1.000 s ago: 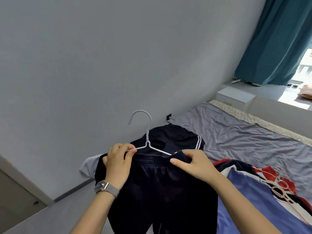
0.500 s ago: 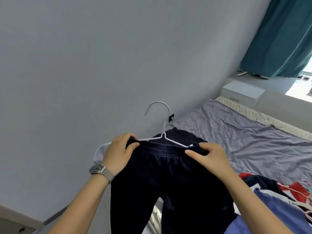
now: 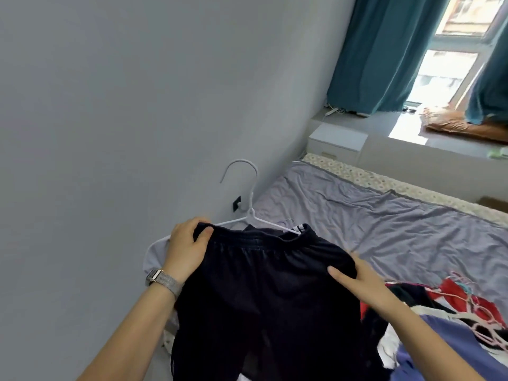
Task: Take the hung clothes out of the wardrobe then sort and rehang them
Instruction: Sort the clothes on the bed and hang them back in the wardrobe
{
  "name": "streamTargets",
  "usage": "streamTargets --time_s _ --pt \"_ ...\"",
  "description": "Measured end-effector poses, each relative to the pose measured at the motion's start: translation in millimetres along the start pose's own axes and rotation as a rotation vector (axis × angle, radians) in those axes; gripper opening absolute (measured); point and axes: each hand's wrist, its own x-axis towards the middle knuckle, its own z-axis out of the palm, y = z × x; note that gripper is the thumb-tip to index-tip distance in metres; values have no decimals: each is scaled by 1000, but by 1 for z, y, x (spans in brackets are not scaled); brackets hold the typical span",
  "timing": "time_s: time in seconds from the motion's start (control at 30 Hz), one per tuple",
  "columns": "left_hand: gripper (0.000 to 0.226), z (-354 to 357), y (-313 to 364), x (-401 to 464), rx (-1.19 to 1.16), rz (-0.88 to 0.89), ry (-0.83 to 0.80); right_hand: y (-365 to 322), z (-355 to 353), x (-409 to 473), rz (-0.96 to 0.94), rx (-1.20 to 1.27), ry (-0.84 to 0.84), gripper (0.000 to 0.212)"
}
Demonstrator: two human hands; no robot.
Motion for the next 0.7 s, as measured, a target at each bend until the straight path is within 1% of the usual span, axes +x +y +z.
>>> streamTargets --time_s 0.07,0.13,0.2,0.27,0.33,0.37,0.4,0.43,0.5,0.53,0.57,0.63,0.7 --pt "13 9 -2 37 -95 -6 -46 13 10 0 177 184 64 41" --pt "19 14 1 70 -175 -14 -84 26 26 0 314 234 125 49" --pt "23 13 3 104 -211 -10 -97 29 48 8 415 383 129 43" --pt "17 12 0 140 -229 3 -99 14 70 23 486 575 137 31" --pt "11 15 -5 175 -218 16 -126 4 87 44 515 709 216 25" --pt "10 18 -9 189 -215 20 -150 6 96 54 529 701 280 28" --pt "10 23 -12 201 -212 22 -180 9 104 62 555 627 335 34" --pt "10 30 -16 211 -205 26 -216 16 113 67 571 502 366 42" --pt "10 48 -28 226 -171 48 -292 29 127 66 642 240 378 50" --pt "11 58 -35 231 -155 53 -328 35 133 62 707 156 371 50" --pt "13 70 -44 234 -143 52 -359 39 136 55 773 124 362 48" --pt "19 95 -64 240 -107 30 -418 50 137 39 866 156 361 44" --pt "22 120 -84 244 -58 9 -481 69 138 24 936 111 354 49"
